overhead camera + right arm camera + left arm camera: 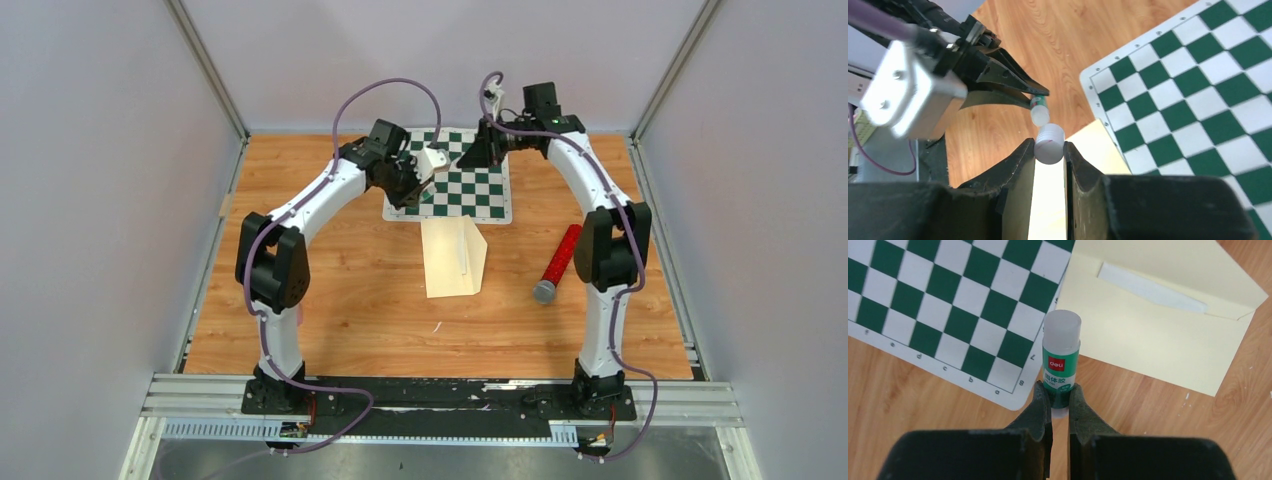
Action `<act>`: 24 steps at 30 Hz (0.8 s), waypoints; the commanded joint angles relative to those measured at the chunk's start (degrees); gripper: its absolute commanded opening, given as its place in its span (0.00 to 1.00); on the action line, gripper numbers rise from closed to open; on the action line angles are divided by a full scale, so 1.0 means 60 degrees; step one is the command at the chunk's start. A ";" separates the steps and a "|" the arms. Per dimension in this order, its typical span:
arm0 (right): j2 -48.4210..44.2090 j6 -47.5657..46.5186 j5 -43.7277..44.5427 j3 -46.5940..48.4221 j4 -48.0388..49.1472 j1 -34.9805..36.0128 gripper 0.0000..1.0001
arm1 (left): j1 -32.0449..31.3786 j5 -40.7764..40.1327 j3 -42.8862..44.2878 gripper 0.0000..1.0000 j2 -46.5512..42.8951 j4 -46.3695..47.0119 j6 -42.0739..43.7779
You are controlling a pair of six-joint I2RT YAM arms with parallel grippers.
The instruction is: Place the letter into the envelope and seal it
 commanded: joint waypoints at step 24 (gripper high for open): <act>-0.1082 -0.1435 0.9674 -0.4809 0.0939 -0.1033 0.00 | 0.0154 -0.0432 -0.1268 0.00 -0.0611 0.0621 -0.1482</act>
